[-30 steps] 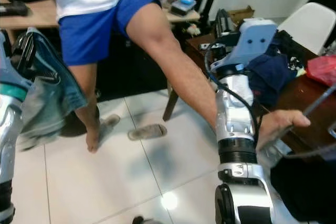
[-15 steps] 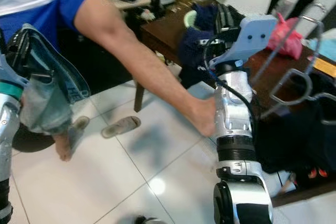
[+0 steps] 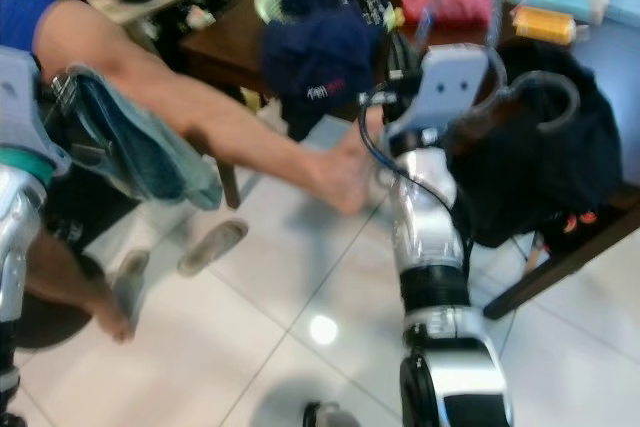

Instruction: Hang hanger

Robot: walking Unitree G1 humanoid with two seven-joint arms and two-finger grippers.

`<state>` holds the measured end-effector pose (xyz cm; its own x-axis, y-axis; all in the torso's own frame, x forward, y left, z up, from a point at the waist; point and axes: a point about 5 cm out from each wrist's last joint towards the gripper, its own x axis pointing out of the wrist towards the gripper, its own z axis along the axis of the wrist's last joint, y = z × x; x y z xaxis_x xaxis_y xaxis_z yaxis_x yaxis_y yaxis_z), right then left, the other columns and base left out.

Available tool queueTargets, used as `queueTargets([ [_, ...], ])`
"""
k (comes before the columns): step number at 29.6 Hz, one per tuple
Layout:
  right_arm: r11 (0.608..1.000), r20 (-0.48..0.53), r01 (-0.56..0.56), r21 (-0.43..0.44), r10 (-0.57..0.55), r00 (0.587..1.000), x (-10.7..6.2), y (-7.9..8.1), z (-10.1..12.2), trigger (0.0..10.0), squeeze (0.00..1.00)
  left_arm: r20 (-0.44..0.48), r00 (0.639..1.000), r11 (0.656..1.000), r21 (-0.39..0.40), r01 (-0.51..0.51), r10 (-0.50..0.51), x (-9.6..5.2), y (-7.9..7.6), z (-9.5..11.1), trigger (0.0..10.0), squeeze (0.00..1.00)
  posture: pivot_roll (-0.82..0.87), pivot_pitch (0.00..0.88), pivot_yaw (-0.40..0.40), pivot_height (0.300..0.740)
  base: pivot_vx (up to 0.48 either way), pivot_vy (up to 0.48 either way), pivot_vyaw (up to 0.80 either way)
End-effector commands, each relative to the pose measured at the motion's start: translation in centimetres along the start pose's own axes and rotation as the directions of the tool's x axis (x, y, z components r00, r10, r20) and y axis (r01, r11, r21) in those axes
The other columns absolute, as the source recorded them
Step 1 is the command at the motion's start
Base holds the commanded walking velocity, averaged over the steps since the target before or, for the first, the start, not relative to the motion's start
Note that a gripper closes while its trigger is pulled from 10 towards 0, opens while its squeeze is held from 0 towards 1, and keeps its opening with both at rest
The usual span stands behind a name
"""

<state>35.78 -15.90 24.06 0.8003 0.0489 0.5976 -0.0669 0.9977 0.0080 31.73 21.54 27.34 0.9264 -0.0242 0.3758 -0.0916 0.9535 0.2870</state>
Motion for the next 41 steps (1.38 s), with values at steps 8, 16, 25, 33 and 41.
queueTargets([
  [8, 1.0, 0.053, 0.024, -0.002, -0.024, 0.998, 0.5, -0.5, 0.7, 10.0, 0.0, -0.02, 1.0, 0.999, 0.032, 0.003, -0.003, -0.1, 0.7, -0.5, 10.0, 0.0, 0.18, 0.0, 0.092, 0.74, 0.0, 0.0, -0.77],
  [16, 1.0, 0.064, 0.024, -0.015, -0.023, 0.998, 0.7, -0.7, 1.0, 10.0, 0.0, -0.025, 1.0, 1.0, 0.012, 0.015, -0.015, -0.4, 1.2, -0.6, 10.0, 0.0, 0.19, 0.0, 0.073, 0.74, 0.0, 0.0, -0.77],
  [25, 0.988, -0.001, -0.143, -0.06, 0.143, 0.99, 0.8, 0.9, 0.1, 10.0, 0.0, -0.046, 0.999, 1.0, -0.011, -0.024, 0.023, -0.3, 2.2, -1.4, 10.0, 0.0, 0.21, 0.0, 0.043, 0.74, 0.0, 0.0, -0.26],
  [33, 0.92, -0.082, -0.39, -0.016, 0.388, 0.918, 2.1, 2.4, 0.0, 10.0, 0.0, -0.067, 0.994, 0.993, -0.075, -0.087, 0.082, 0.8, 1.2, -2.4, 10.0, 0.0, 0.22, 0.0, 0.002, 0.74, 0.0, 0.0, 0.0],
  [41, 0.722, -0.291, -0.675, -0.151, 0.62, 0.729, 6.1, 5.6, 0.2, 10.0, 0.0, -0.037, 0.997, 0.994, -0.08, -0.068, 0.065, 1.2, 0.4, -1.9, 10.0, 0.0, 0.24, 0.0, -0.022, 0.74, 0.0, 0.0, 0.0],
])
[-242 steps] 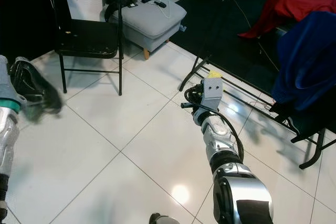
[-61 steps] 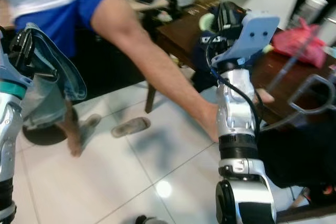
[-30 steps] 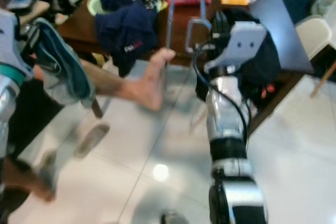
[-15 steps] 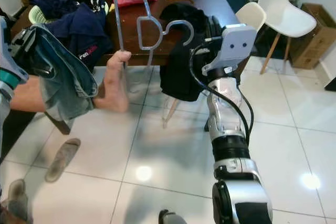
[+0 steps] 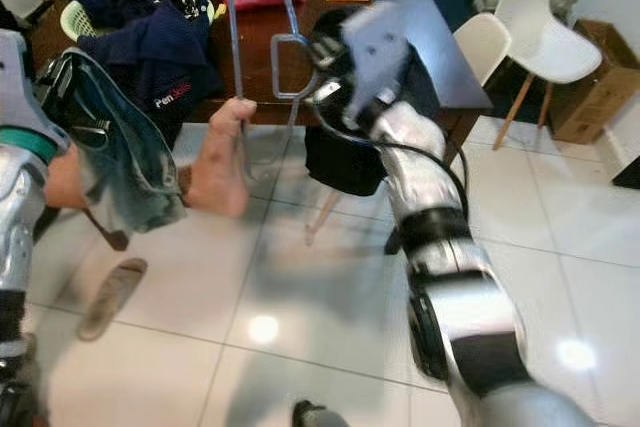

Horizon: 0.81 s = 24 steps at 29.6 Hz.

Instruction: Hang hanger

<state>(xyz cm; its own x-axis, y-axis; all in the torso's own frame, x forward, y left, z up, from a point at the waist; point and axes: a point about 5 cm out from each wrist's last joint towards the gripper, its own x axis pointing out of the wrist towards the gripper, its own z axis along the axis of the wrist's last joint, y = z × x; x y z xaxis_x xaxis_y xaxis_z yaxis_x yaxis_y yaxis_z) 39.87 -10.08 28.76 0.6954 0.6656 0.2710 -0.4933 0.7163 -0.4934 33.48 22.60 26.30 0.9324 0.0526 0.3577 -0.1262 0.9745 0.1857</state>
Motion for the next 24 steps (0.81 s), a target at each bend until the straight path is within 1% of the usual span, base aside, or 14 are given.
queueTargets([
  [1, 0.996, -0.121, -0.03, -0.08, 0.02, 0.992, 0.8, 0.0, -0.4, 10.0, 1.0, 0.007, 1.0, 1.0, 0.003, 0.0, 0.0, 0.0, -0.1, 0.0, 10.0, 0.0, 0.24, 0.0, -0.024, 0.74, 0.0, 0.0, 0.0],
  [2, 0.996, -0.121, -0.03, -0.08, 0.02, 0.992, 0.8, 0.0, -0.4, 10.0, 1.0, 0.007, 1.0, 1.0, 0.003, 0.0, 0.0, 0.0, -0.1, 0.0, 10.0, 0.0, 0.24, 0.0, -0.024, 0.74, 0.0, 0.0, 0.0],
  [3, 0.989, -0.173, -0.057, -0.14, 0.033, 0.984, 1.4, -0.1, -0.1, 10.0, 1.0, 0.011, 1.0, 1.0, 0.003, -0.003, 0.003, -0.1, -0.1, 0.0, 10.0, 0.0, 0.24, 0.0, -0.024, 0.74, 0.0, 0.0, 0.0],
  [5, 0.984, -0.205, -0.086, -0.155, 0.053, 0.977, 1.9, -0.1, 0.2, 10.0, 1.0, 0.014, 1.0, 1.0, 0.006, -0.005, 0.004, -0.1, -0.2, -0.1, 10.0, 0.0, 0.25, 0.0, -0.027, 0.74, 0.0, 0.0, 0.0],
  [6, 0.985, -0.219, -0.111, -0.13, 0.08, 0.972, 2.1, -0.4, 0.6, 10.0, 1.0, 0.013, 1.0, 1.0, 0.008, -0.001, 0.001, -0.2, -0.3, -0.2, 10.0, 0.0, 0.26, 0.0, -0.027, 0.74, 0.0, 0.0, 0.0],
  [10, 0.99, -0.206, -0.118, -0.072, 0.101, 0.973, 2.1, -1.5, 1.5, 10.0, 1.0, 0.008, 1.0, 1.0, 0.009, 0.01, -0.01, -0.5, -0.6, -0.4, 10.0, 0.0, 0.26, 0.0, -0.026, 0.74, 0.0, 0.0, 0.0],
  [12, 0.99, -0.206, -0.118, -0.072, 0.101, 0.973, 2.1, -1.5, 1.5, 10.0, 1.0, 0.008, 1.0, 1.0, 0.009, 0.01, -0.01, -0.5, -0.6, -0.4, 10.0, 0.0, 0.26, 0.0, -0.026, 0.74, 0.0, 0.0, 0.0],
  [14, 0.99, -0.158, -0.039, -0.133, 0.018, 0.987, 1.9, -3.6, 3.0, 10.0, 1.0, 0.006, 1.0, 1.0, 0.007, 0.023, -0.023, -0.7, -0.8, -0.5, 10.0, 0.0, 0.27, 0.0, -0.035, 0.74, 0.0, 0.0, 0.0],
  [19, 0.985, -0.129, 0.004, -0.17, -0.026, 0.991, 1.8, -4.6, 3.9, 10.0, 1.0, 0.005, 1.0, 1.0, 0.006, 0.028, -0.028, -0.8, -0.9, -0.6, 10.0, 0.0, 0.27, 0.0, -0.036, 0.74, 0.0, 0.0, 0.0],
  [20, 0.984, -0.113, 0.032, -0.177, -0.052, 0.992, 1.6, -5.4, 4.5, 10.0, 0.0, 0.003, 1.0, 1.0, 0.004, 0.031, -0.031, -1.0, -1.1, -0.7, 10.0, 0.0, 0.28, 0.0, -0.04, 0.74, 0.0, 0.0, 0.0],
  [21, 0.985, -0.098, 0.043, -0.165, -0.06, 0.993, 1.2, -6.1, 5.0, 10.0, 0.0, 0.002, 0.999, 0.999, 0.001, 0.033, -0.033, -1.1, -1.3, -0.8, 10.0, 0.0, 0.29, 0.0, -0.046, 0.74, 0.0, 0.0, 0.0],
  [22, 0.991, -0.106, -0.002, -0.134, -0.013, 0.994, 0.6, -6.6, 4.9, 10.0, 0.0, -0.001, 0.999, 0.999, -0.003, 0.034, -0.034, -1.3, -1.4, -0.9, 10.0, 0.0, 0.29, 0.0, -0.048, 0.74, 0.0, 0.0, 0.0],
  [23, 0.991, -0.106, -0.002, -0.134, -0.013, 0.994, 0.6, -6.6, 4.9, 10.0, 0.0, -0.001, 0.999, 0.999, -0.003, 0.034, -0.034, -1.3, -1.4, -0.9, 10.0, 0.0, 0.29, 0.0, -0.048, 0.74, 0.0, 0.0, 0.0],
  [24, 0.993, -0.113, -0.038, -0.112, 0.025, 0.993, 0.1, -6.9, 4.8, 10.0, 0.0, -0.003, 0.999, 0.999, -0.005, 0.034, -0.034, -1.4, -1.5, -0.9, 10.0, 0.0, 0.29, 0.0, -0.047, 0.74, 0.0, 0.0, 0.0],
])
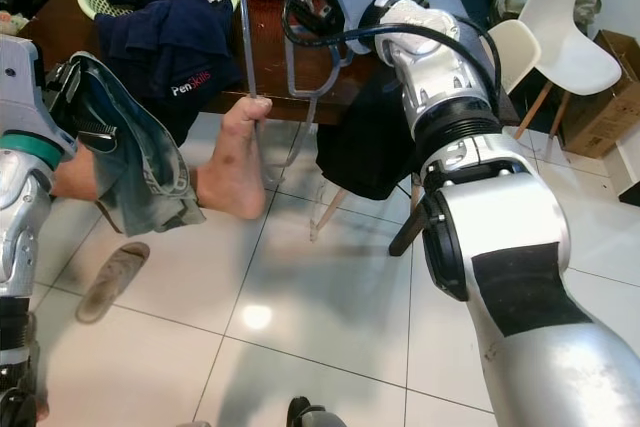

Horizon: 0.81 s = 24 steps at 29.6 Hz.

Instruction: Hang hanger

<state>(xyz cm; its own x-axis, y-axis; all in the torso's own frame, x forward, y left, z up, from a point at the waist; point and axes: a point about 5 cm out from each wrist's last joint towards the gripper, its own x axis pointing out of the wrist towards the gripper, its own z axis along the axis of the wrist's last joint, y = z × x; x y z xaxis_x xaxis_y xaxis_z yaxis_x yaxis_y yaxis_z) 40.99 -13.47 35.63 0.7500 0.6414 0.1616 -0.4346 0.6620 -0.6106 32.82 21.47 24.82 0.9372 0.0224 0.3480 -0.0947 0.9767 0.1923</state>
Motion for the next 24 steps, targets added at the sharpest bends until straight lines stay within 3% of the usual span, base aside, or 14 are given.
queueTargets([
  [1, 1.0, 0.013, -0.014, 0.026, 0.014, 1.0, -0.3, -0.6, 0.3, 10.0, 0.0, 0.001, 1.0, 1.0, 0.0, 0.002, -0.002, -0.2, -0.2, 0.0, 10.0, 0.0, 0.29, 0.0, -0.047, 0.74, 0.0, 0.0, 0.0],
  [4, 0.993, -0.047, -0.109, 0.047, 0.111, 0.993, -1.4, -0.4, -1.3, 10.0, 0.0, -0.001, 1.0, 1.0, 0.003, 0.001, -0.001, -0.4, -0.2, -0.1, 10.0, 0.0, 0.29, 0.0, -0.051, 0.74, 0.0, 0.0, 0.0],
  [5, 0.989, -0.027, -0.088, 0.123, 0.092, 0.995, -2.1, -0.7, -2.0, 10.0, 0.41, 0.0, 1.0, 1.0, 0.004, -0.002, 0.002, -0.5, -0.1, -0.2, 10.0, 0.0, 0.29, 0.0, -0.057, 0.74, 0.0, 0.0, 0.0],
  [6, 0.989, -0.027, -0.088, 0.123, 0.092, 0.995, -2.1, -0.7, -2.0, 10.0, 0.41, 0.0, 1.0, 1.0, 0.004, -0.002, 0.002, -0.5, -0.1, -0.2, 10.0, 0.0, 0.29, 0.0, -0.057, 0.74, 0.0, 0.0, 0.0],
  [7, 0.961, 0.032, -0.019, 0.276, 0.011, 0.999, -3.0, -1.1, -3.2, 10.0, 0.0, 0.001, 1.0, 1.0, 0.002, -0.008, 0.008, -0.5, 0.0, -0.2, 10.0, 0.0, 0.29, 0.0, -0.055, 0.74, 0.0, 0.0, 0.0],
  [10, 0.85, 0.118, 0.049, 0.524, -0.129, 0.985, -4.4, -0.8, -5.4, 10.0, 0.0, 0.002, 1.0, 1.0, -0.003, -0.012, 0.012, -0.4, 0.0, 0.0, 10.0, 0.0, 0.28, 0.0, -0.035, 0.74, 0.0, 0.0, 0.0],
  [12, 0.85, 0.118, 0.049, 0.524, -0.129, 0.985, -4.4, -0.8, -5.4, 10.0, 0.0, 0.002, 1.0, 1.0, -0.003, -0.012, 0.012, -0.4, 0.0, 0.0, 10.0, 0.0, 0.28, 0.0, -0.035, 0.74, 0.0, 0.0, 0.0],
  [13, 0.763, 0.149, 0.036, 0.645, -0.172, 0.974, -4.9, 0.5, -7.0, 10.0, 0.0, 0.003, 1.0, 1.0, -0.001, -0.002, 0.002, -0.2, -0.1, 0.1, 10.0, 0.0, 0.28, 0.0, -0.016, 0.74, 0.0, 0.0, 0.0],
  [15, 0.763, 0.149, 0.036, 0.645, -0.172, 0.974, -4.9, 0.5, -7.0, 10.0, 0.0, 0.003, 1.0, 1.0, -0.001, -0.002, 0.002, -0.2, -0.1, 0.1, 10.0, 0.0, 0.28, 0.0, -0.016, 0.74, 0.0, 0.0, 0.0],
  [17, 0.552, 0.222, -0.045, 0.833, -0.258, 0.94, -5.5, 2.9, -9.3, 10.0, 0.0, 0.014, 1.0, 1.0, 0.004, 0.022, -0.022, 0.4, -0.4, 0.5, 10.0, 0.0, 0.28, 0.0, -0.008, 0.74, 0.0, 0.0, 0.0],
  [19, 0.552, 0.222, -0.045, 0.833, -0.258, 0.94, -5.5, 2.9, -9.3, 10.0, 0.0, 0.014, 1.0, 1.0, 0.004, 0.022, -0.022, 0.4, -0.4, 0.5, 10.0, 0.0, 0.28, 0.0, -0.008, 0.74, 0.0, 0.0, 0.0],
  [20, 0.45, 0.238, -0.074, 0.89, -0.321, 0.917, -5.9, 3.6, -10.1, 10.0, 0.0, 0.021, 0.999, 1.0, 0.005, 0.029, -0.029, 0.7, -0.4, 0.8, 10.0, 0.0, 0.28, 0.0, -0.009, 0.74, 0.0, 0.0, 0.0],
  [23, 0.361, 0.237, -0.096, 0.928, -0.371, 0.898, -6.3, 4.3, -10.9, 10.0, 0.0, 0.03, 0.999, 1.0, 0.005, 0.031, -0.031, 0.9, -0.4, 1.1, 10.0, 0.0, 0.29, 0.0, -0.014, 0.74, 0.0, 0.0, 0.0],
  [24, 0.269, 0.247, -0.145, 0.952, -0.4, 0.882, -6.3, 5.1, -11.3, 10.0, 0.0, 0.039, 0.999, 1.0, 0.005, 0.03, -0.03, 0.9, -0.4, 1.3, 10.0, 0.0, 0.3, 0.0, -0.027, 0.74, 0.0, 0.0, 0.0],
])
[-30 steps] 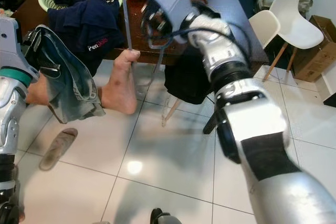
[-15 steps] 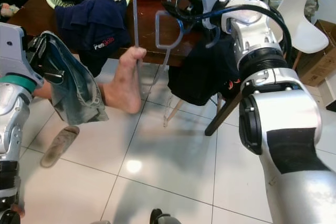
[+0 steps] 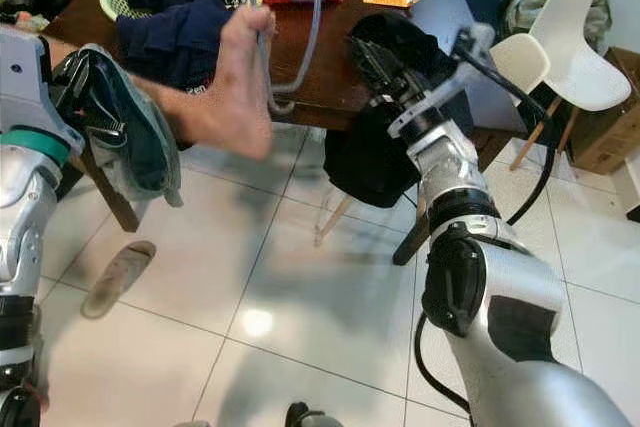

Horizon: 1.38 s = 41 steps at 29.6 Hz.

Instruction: Hang hanger

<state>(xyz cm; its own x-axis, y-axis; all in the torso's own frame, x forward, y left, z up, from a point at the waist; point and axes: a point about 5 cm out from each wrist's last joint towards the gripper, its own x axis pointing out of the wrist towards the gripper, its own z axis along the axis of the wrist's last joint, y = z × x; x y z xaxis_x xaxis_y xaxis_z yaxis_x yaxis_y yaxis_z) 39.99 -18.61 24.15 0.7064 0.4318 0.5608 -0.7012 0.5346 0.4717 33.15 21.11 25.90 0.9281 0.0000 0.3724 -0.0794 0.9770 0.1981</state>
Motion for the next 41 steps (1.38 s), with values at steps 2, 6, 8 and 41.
queueTargets([
  [2, 0.976, 0.058, -0.042, 0.213, 0.03, 0.998, -0.9, 0.0, -2.1, 10.0, 0.0, 0.014, 1.0, 1.0, 0.003, 0.007, -0.007, 0.0, -0.1, 0.5, 10.0, 0.0, 0.31, 0.0, -0.038, 0.74, 0.0, 0.0, 0.0],
  [6, 0.937, 0.123, -0.141, 0.319, 0.106, 0.987, 0.3, 1.4, -3.1, 10.0, 0.0, 0.011, 1.0, 1.0, 0.004, -0.007, 0.007, -0.4, 0.1, 0.4, 10.0, 0.0, 0.31, 0.0, -0.038, 0.74, 0.0, 0.0, 0.0],
  [8, 0.926, 0.16, -0.185, 0.329, 0.138, 0.977, 1.0, 2.1, -3.1, 10.0, 0.0, 0.007, 1.0, 1.0, 0.004, -0.009, 0.009, -0.5, 0.1, 0.3, 10.0, 0.0, 0.32, 0.0, -0.038, 0.74, 0.0, 0.0, 0.0],
  [41, 0.978, 0.038, -0.015, -0.207, 0.023, 0.999, 1.2, 1.8, -1.7, 10.0, 0.0, 0.009, 1.0, 1.0, -0.009, 0.019, -0.019, 0.0, -0.7, 0.6, 10.0, 0.0, 0.3, 0.0, -0.027, 0.74, 0.0, 0.0, 0.0],
])
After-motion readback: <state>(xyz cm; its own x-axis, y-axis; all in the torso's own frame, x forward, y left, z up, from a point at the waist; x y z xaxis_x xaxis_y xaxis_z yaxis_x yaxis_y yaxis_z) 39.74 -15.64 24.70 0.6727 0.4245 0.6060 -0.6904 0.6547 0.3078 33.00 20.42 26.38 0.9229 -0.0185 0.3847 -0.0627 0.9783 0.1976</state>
